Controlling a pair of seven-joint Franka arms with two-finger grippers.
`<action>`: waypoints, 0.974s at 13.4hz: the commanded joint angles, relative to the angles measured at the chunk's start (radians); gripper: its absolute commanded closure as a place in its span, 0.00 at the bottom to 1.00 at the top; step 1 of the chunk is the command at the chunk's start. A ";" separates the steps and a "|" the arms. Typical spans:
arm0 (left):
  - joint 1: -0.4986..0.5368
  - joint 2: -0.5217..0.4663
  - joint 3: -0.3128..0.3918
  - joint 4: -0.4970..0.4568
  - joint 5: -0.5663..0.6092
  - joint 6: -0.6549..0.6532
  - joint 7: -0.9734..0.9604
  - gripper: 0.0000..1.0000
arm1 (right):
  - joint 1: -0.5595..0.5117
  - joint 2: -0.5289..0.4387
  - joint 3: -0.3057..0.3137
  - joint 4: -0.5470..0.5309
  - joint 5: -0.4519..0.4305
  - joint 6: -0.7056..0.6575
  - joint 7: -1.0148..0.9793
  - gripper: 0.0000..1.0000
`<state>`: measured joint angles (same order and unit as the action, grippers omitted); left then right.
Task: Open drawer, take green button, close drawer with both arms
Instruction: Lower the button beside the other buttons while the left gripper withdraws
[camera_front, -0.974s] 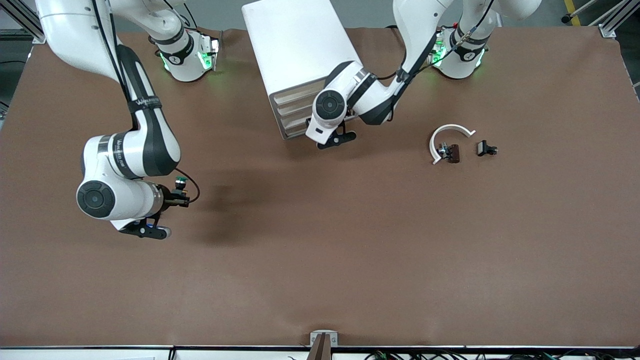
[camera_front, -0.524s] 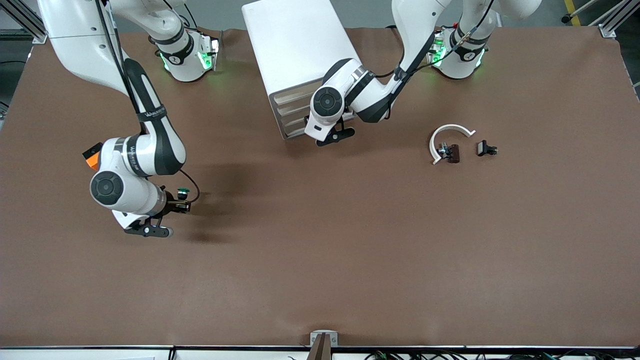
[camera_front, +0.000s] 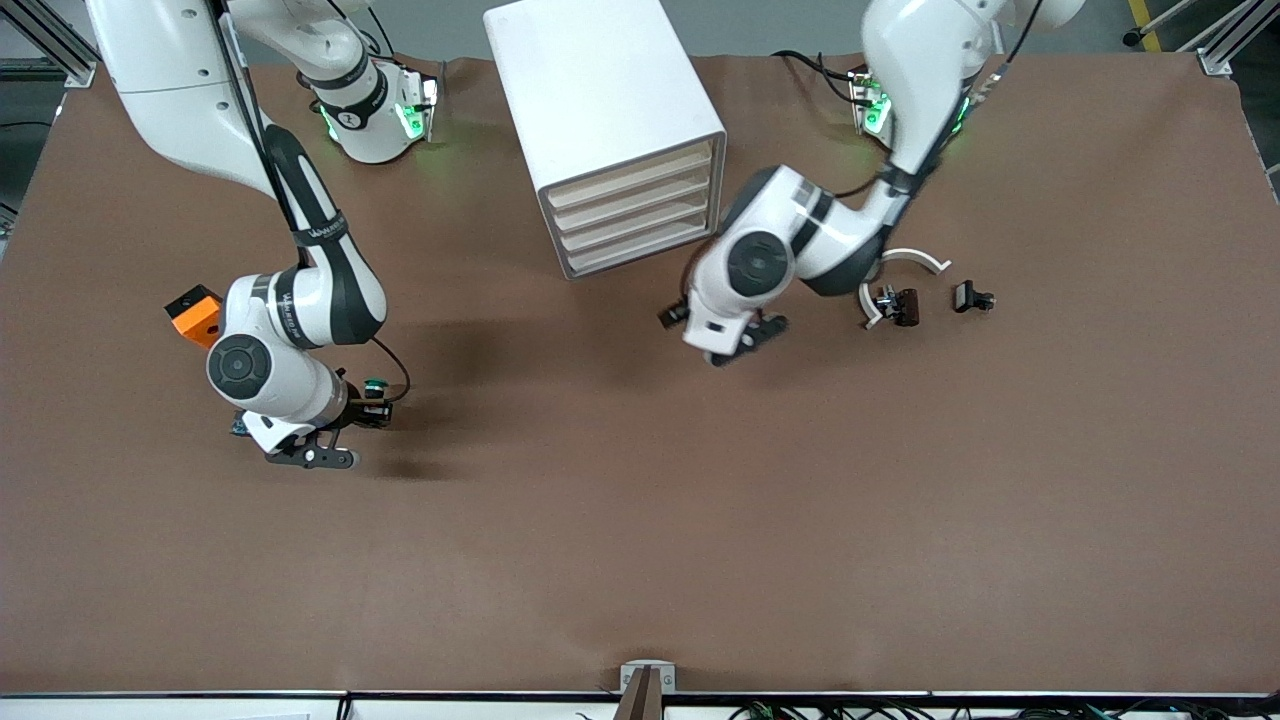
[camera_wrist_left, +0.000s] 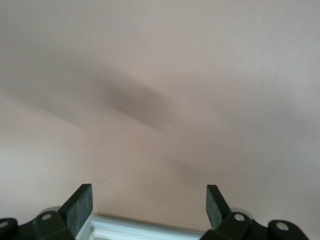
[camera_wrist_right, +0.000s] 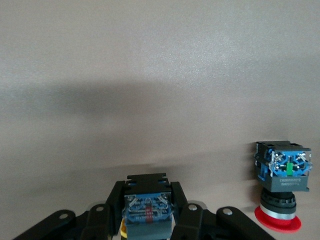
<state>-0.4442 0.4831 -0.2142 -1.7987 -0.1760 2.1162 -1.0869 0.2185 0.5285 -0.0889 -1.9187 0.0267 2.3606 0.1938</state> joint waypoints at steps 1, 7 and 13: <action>0.100 -0.037 -0.014 0.036 0.102 -0.065 -0.007 0.00 | -0.011 0.027 0.005 -0.005 -0.025 0.049 -0.016 0.72; 0.287 -0.097 -0.014 0.254 0.226 -0.280 -0.002 0.00 | -0.016 0.054 0.005 -0.005 -0.025 0.078 -0.042 0.68; 0.461 -0.168 -0.016 0.312 0.306 -0.329 0.324 0.00 | -0.024 -0.036 0.005 0.001 -0.022 -0.058 -0.027 0.00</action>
<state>-0.0316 0.3550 -0.2150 -1.4884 0.1119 1.8277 -0.8534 0.2138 0.5693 -0.0922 -1.9124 0.0183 2.3801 0.1624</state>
